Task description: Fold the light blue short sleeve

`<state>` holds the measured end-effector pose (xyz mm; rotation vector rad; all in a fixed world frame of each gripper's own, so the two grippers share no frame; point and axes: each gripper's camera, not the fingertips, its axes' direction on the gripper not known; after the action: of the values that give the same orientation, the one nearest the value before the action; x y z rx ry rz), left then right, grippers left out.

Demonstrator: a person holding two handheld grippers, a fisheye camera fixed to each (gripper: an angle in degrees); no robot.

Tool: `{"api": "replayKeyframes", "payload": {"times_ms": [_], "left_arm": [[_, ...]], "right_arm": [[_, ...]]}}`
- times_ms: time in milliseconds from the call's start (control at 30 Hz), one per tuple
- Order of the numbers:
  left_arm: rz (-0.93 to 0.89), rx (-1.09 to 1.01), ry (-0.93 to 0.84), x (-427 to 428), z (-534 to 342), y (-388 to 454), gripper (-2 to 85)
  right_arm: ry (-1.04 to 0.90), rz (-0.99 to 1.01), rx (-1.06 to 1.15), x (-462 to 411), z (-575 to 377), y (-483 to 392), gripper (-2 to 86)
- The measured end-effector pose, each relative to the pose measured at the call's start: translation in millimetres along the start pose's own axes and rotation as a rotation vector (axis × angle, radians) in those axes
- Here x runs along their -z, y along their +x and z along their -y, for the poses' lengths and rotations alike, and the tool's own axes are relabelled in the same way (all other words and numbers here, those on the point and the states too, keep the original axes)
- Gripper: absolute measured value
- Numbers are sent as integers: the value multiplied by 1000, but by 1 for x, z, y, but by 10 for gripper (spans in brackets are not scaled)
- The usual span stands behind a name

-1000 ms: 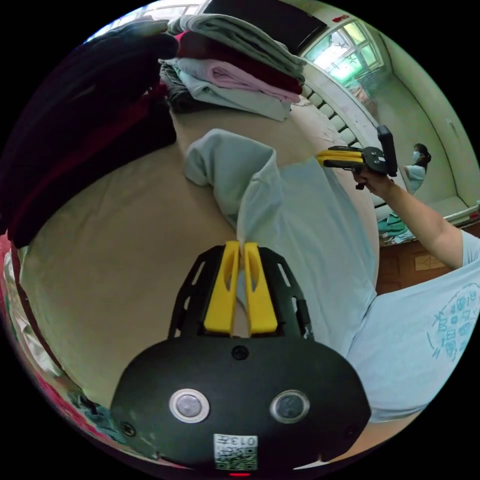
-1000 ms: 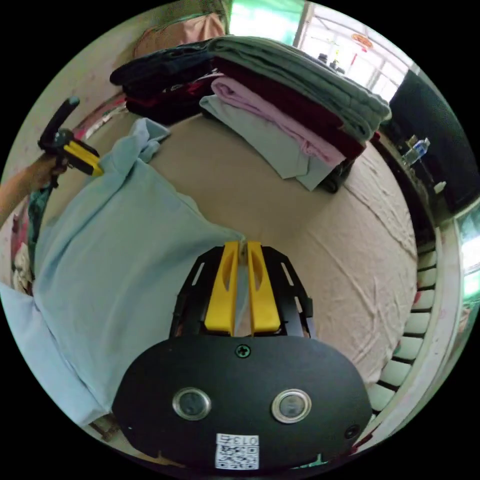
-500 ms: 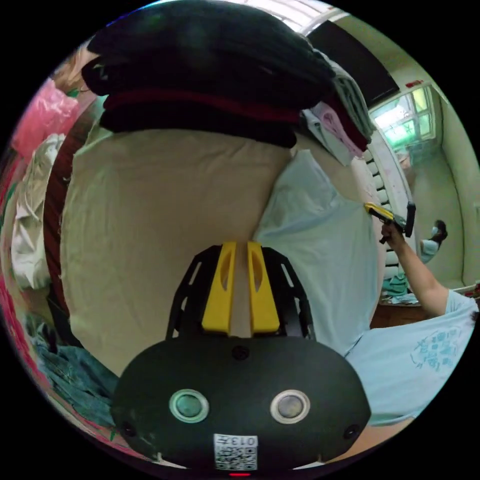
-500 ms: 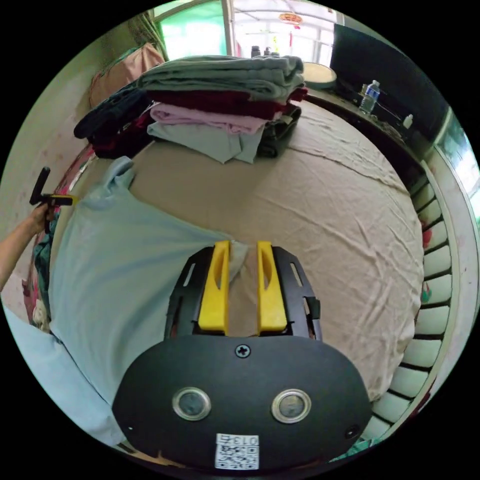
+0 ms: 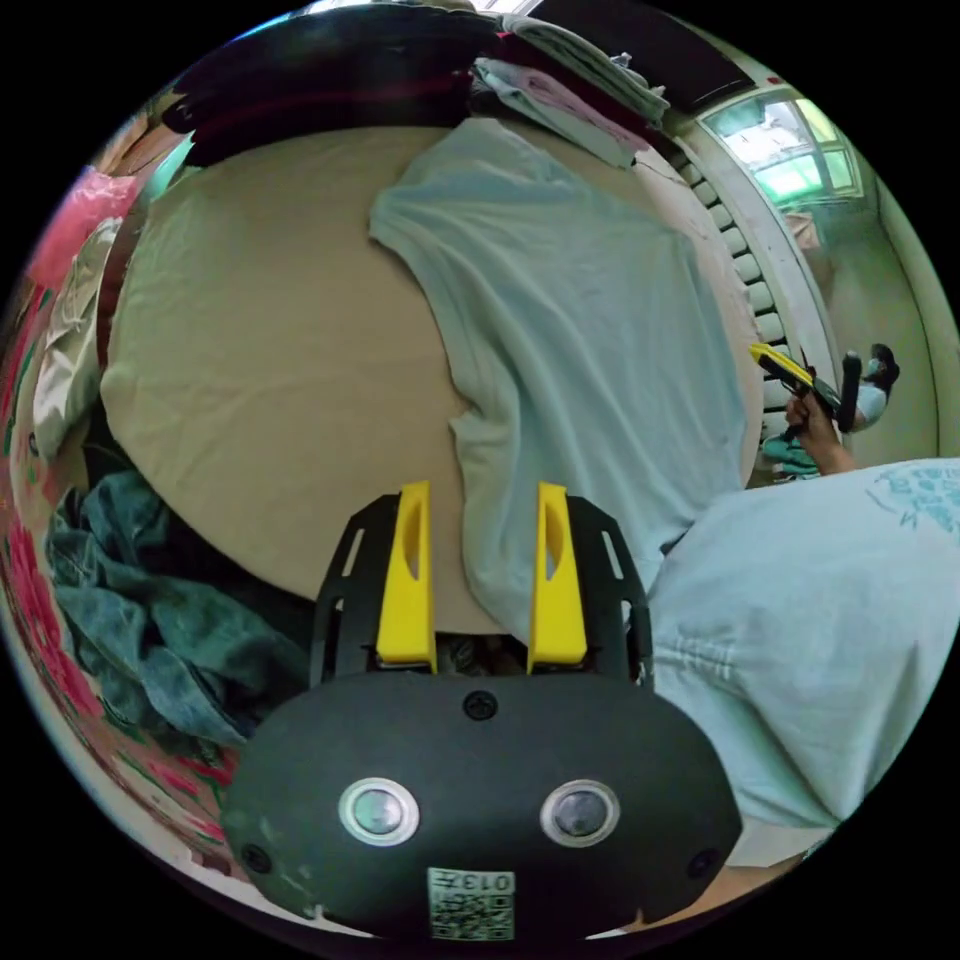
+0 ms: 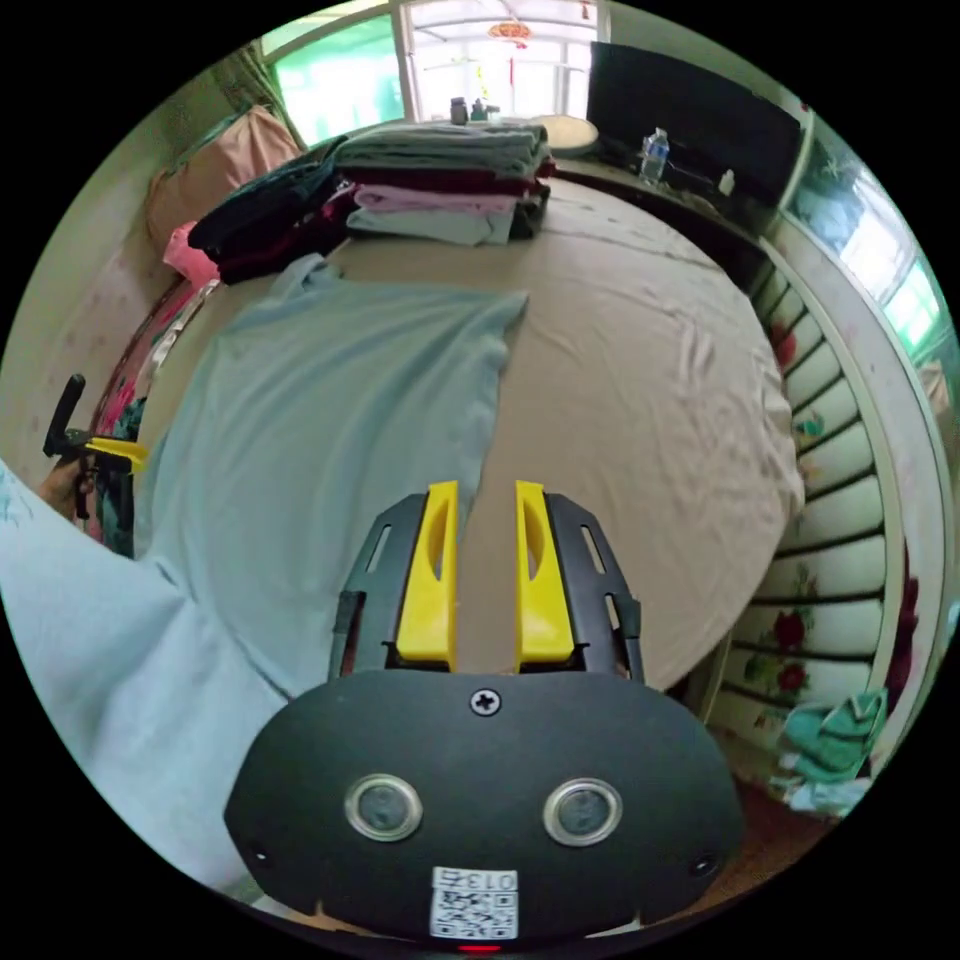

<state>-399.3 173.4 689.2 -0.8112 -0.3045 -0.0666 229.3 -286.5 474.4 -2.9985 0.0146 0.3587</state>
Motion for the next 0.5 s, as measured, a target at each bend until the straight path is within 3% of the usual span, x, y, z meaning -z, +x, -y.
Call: {"api": "replayKeyframes", "payload": {"times_ms": [167, 267, 500], "left_arm": [[-52, 100, 94, -15, -18, -5, 130], [-184, 153, 149, -21, -19, -15, 119], [-261, 201, 215, -29, -26, -23, 28]], "right_arm": [[-136, 40, -113, 12, -86, -13, 89], [-149, 47, -139, 17, -116, -22, 91], [-164, 128, -200, 13, -156, -42, 102]]}}
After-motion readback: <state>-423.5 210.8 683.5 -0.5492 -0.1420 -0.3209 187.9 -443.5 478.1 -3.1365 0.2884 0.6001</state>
